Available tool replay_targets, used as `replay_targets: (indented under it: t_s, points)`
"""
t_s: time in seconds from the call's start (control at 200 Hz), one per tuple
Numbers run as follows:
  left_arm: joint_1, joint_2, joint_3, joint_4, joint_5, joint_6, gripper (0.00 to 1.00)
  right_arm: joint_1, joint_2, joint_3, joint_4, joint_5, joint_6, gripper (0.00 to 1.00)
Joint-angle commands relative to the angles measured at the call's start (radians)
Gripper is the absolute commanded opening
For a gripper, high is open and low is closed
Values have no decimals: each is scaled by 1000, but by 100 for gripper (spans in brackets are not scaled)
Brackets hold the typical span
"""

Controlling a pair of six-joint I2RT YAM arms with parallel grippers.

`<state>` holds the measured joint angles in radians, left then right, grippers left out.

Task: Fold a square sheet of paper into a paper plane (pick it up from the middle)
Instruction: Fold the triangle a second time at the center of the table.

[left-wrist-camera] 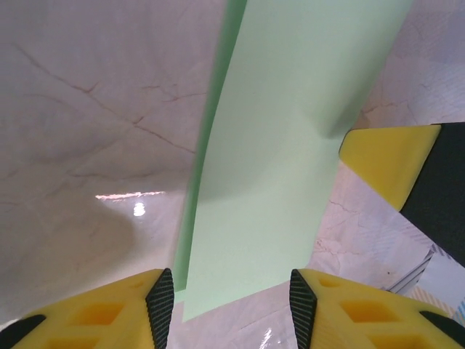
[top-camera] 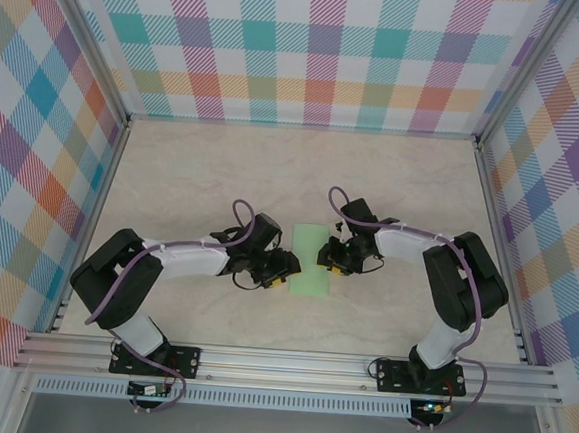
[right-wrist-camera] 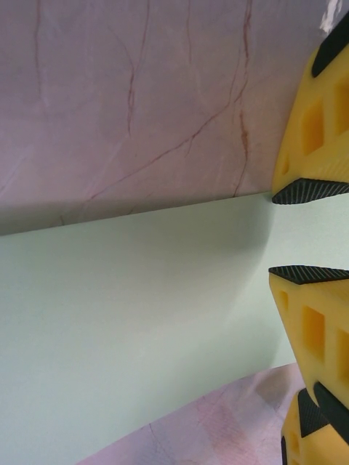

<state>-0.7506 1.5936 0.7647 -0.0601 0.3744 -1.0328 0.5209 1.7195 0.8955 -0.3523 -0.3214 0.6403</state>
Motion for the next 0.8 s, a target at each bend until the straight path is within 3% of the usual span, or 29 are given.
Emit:
replay_targets:
  t_s: [0.0, 0.465, 0.8]
  points:
    - [-15, -4, -31, 68, 15, -58, 48, 6, 42, -56, -77, 72, 3, 34]
    - [-40, 60, -28, 90, 18, -71, 46, 5, 45, -58, -77, 72, 0, 34]
    - [-51, -6, -33, 31, -43, -66, 49, 6, 46, -60, -79, 74, 0, 34]
